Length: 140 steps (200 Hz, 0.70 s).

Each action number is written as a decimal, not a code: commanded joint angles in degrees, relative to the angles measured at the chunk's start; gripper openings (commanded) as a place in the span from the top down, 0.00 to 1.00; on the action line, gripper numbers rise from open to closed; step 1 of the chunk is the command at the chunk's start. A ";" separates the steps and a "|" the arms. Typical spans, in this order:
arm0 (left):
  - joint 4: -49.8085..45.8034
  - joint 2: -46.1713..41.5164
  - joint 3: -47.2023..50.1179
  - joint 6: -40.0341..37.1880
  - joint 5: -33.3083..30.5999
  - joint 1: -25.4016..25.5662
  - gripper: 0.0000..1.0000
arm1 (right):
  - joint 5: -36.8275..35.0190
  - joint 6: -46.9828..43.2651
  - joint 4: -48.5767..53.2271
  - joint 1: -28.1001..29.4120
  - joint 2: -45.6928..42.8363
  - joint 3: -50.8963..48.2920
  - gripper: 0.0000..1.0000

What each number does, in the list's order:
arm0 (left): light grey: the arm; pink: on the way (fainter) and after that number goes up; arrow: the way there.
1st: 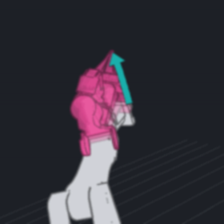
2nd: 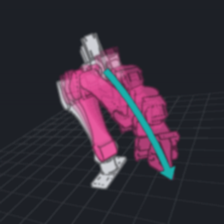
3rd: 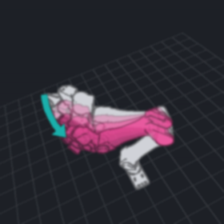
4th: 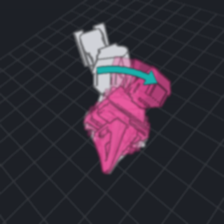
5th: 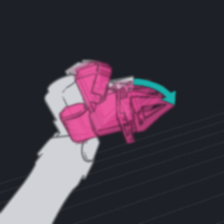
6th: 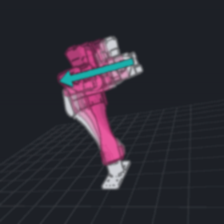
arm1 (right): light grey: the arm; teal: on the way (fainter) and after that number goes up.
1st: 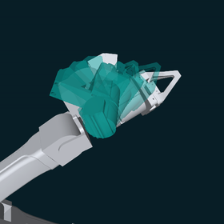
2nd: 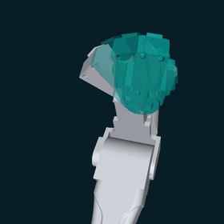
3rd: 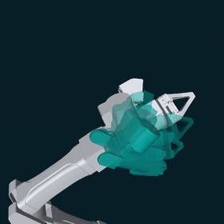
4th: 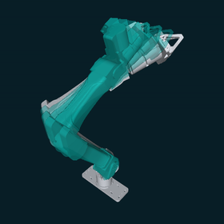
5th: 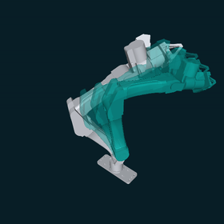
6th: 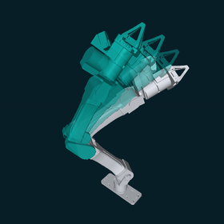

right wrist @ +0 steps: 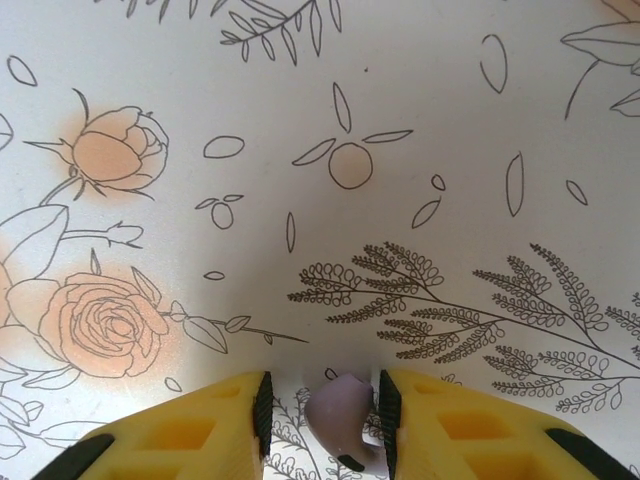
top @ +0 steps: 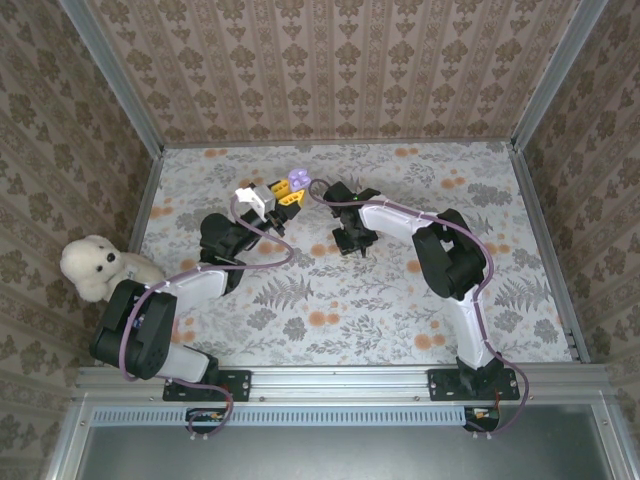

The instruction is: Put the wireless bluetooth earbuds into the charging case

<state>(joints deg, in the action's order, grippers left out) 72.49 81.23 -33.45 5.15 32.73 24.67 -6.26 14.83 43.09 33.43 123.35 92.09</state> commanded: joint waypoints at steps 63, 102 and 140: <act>1.84 -0.48 -1.16 1.01 0.23 0.12 1.00 | -3.23 -0.78 3.17 -1.61 -0.04 -1.93 0.71; 1.91 -0.50 -1.29 1.10 0.30 0.17 1.00 | -3.16 -0.60 3.00 -1.61 -0.35 -2.34 0.74; 1.80 -0.43 -1.73 1.18 0.29 0.29 1.00 | -3.39 -0.20 2.61 -1.61 -1.00 -3.05 0.79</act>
<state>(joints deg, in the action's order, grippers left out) 72.49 81.23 -33.45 5.45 32.73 24.71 -6.26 14.72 42.59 33.10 122.76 91.26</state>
